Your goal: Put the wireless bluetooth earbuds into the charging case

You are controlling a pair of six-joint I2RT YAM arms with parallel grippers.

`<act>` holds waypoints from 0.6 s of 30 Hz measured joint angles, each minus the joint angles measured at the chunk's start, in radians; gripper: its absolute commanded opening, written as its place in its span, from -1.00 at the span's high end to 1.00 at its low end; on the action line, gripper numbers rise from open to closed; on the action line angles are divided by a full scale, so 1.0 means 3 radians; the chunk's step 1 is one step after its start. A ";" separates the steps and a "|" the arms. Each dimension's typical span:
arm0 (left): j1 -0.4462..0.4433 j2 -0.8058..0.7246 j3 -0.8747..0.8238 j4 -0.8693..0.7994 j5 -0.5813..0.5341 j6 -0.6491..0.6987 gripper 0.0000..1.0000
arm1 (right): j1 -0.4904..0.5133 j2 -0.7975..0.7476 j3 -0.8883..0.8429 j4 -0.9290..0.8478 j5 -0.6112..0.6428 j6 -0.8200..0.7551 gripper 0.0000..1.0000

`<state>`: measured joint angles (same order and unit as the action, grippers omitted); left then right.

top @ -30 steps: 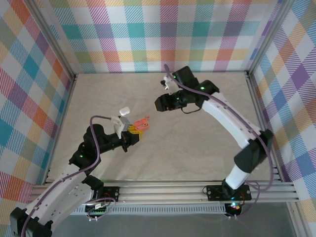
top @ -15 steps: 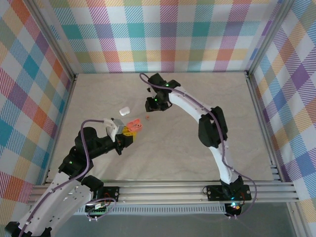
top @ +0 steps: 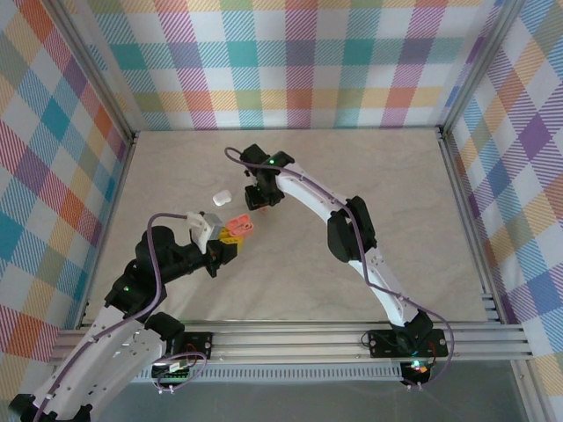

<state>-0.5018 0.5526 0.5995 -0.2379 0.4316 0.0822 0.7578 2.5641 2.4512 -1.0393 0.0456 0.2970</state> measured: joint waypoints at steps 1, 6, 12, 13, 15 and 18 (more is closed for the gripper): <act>0.0000 -0.0009 -0.0004 -0.0001 0.0000 0.0004 1.00 | 0.0000 0.0019 0.0000 -0.0004 0.0000 -0.0006 0.08; 0.0000 -0.0075 -0.0043 0.0003 0.0000 0.0004 1.00 | -0.0023 0.0047 0.0001 -0.0001 0.0001 -0.0020 0.04; 0.0000 -0.0107 -0.0052 0.0004 0.0000 0.0004 1.00 | -0.0038 0.0086 0.0022 0.0029 0.0001 -0.0019 0.04; 0.0000 -0.0107 -0.0052 0.0004 0.0000 0.0004 1.00 | -0.0038 0.0111 0.0027 0.0045 0.0001 -0.0018 0.04; 0.0000 -0.0107 -0.0052 0.0004 0.0000 0.0004 1.00 | -0.0037 0.0159 0.0033 0.0060 0.0001 -0.0014 0.04; 0.0000 -0.0107 -0.0052 0.0004 0.0001 0.0004 1.00 | -0.0038 0.0220 0.0034 0.0072 0.0022 0.0010 0.04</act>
<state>-0.5018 0.5205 0.5838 -0.2367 0.4320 0.0834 0.7464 2.6301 2.4615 -1.0176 0.0521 0.3000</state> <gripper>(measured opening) 0.195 0.478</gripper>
